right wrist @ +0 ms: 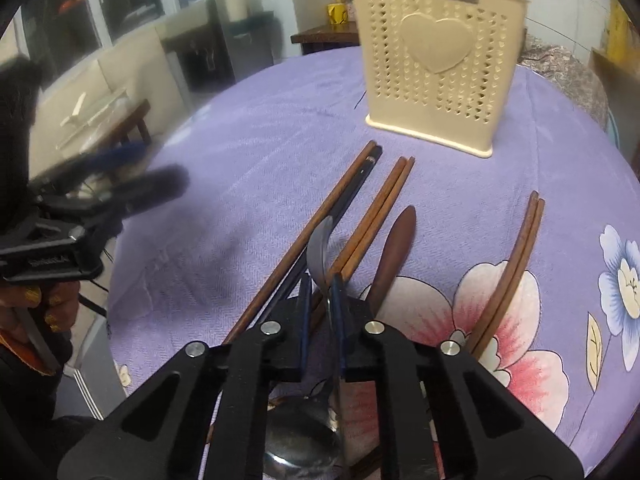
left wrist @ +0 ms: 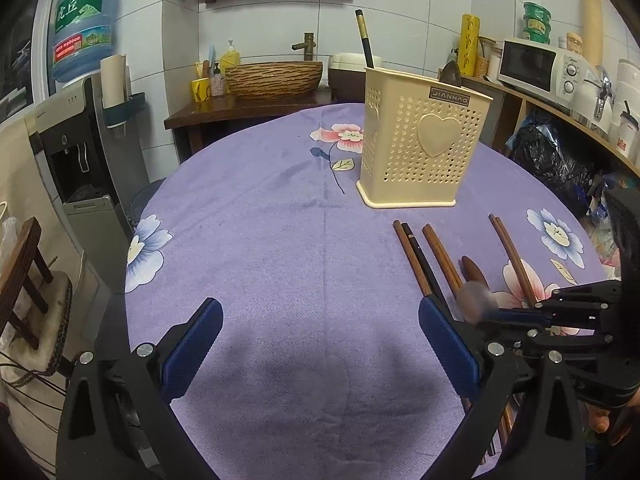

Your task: Organize utensils

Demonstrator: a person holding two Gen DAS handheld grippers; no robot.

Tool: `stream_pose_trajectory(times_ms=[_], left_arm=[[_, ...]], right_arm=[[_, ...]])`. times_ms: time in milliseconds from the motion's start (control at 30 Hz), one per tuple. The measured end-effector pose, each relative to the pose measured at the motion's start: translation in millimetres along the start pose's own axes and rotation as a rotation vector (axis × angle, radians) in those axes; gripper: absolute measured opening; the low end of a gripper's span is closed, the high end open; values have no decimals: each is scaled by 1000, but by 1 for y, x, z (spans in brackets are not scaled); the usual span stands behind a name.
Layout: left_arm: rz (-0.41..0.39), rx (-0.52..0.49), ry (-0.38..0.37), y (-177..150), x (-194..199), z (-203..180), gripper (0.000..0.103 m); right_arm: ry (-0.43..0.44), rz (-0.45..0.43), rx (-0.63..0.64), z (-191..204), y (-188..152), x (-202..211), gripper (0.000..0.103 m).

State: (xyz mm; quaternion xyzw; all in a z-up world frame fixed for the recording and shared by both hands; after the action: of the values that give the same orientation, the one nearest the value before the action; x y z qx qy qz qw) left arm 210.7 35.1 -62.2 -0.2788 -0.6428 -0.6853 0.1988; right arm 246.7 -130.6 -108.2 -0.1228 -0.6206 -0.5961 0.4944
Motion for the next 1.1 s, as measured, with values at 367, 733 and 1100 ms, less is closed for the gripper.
stream_pose_trajectory(times_ms=[367, 733, 1100], left_arm=[[35, -15, -23, -5, -5, -10, 97], [70, -44, -42, -10, -12, -24, 97], [106, -52, -51, -14, -17, -30, 91]], right_arm=[[-235, -125, -222, -90, -15, 71, 5], [-369, 5, -237, -126, -32, 48, 5], [-370, -63, -259, -114, -43, 63, 74]])
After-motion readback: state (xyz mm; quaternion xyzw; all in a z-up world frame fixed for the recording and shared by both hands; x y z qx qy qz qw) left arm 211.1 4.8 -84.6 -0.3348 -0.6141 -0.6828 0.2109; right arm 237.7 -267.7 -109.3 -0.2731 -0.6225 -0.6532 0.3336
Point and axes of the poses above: each gripper's, at about its wrist camera, not at the fingertips, and x roughly against the way its jaws point, z to its left, y to its top, the point moved 3 cm from there along -x, roughly the way its jaws point, and after that the axes turned 3 degrees about -x, right-handed, at the moved point
